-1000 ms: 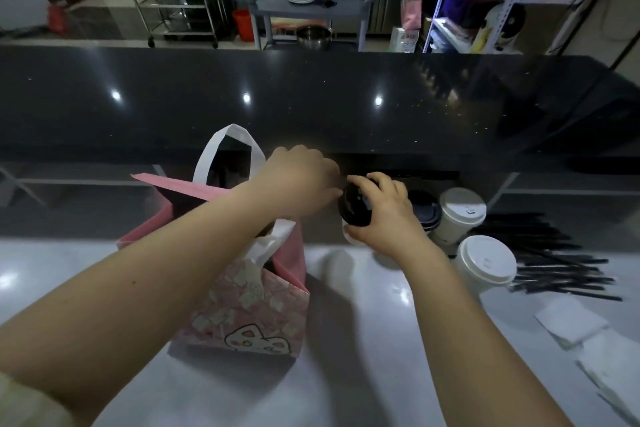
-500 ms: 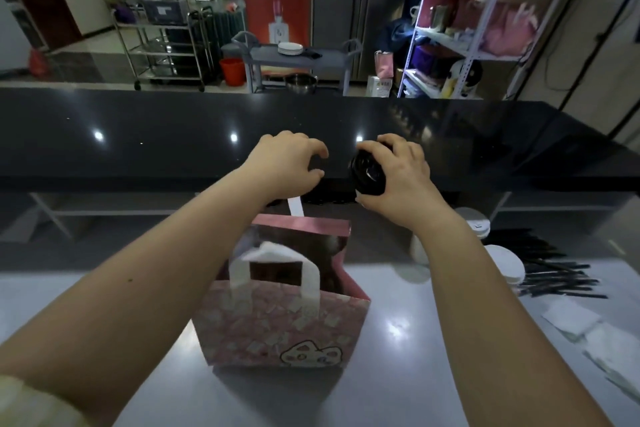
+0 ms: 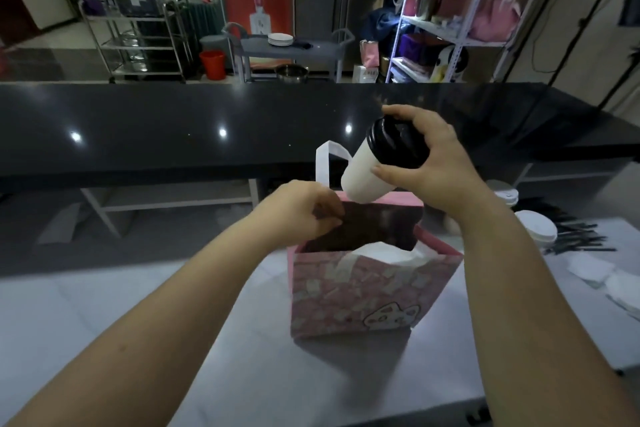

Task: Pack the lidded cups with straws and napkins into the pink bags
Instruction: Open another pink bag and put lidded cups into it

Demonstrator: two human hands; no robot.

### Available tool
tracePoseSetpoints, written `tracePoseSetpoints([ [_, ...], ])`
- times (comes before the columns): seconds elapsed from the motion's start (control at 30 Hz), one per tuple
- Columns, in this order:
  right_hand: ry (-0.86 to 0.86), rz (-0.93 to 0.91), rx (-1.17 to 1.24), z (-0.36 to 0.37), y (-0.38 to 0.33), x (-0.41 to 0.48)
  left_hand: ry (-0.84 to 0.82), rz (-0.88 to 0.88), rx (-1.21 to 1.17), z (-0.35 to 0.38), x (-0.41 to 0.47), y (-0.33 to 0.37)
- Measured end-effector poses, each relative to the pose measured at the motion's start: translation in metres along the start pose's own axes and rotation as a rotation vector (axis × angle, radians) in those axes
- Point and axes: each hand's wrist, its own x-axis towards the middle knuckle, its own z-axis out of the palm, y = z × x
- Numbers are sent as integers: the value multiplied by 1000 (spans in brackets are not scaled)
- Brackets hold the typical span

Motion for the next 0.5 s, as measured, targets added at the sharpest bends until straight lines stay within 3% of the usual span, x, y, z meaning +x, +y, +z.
tracePoseSetpoints([
  [0.1, -74, 34, -30, 10, -9, -19, -11, 1, 296, 11, -7, -6],
  [0.3, -214, 57, -229, 36, -3, -56, -85, -80, 221, 20, -26, -10],
  [0.5, -514, 183, -553, 48, 26, -66, -121, -77, 196, 29, -37, -11],
])
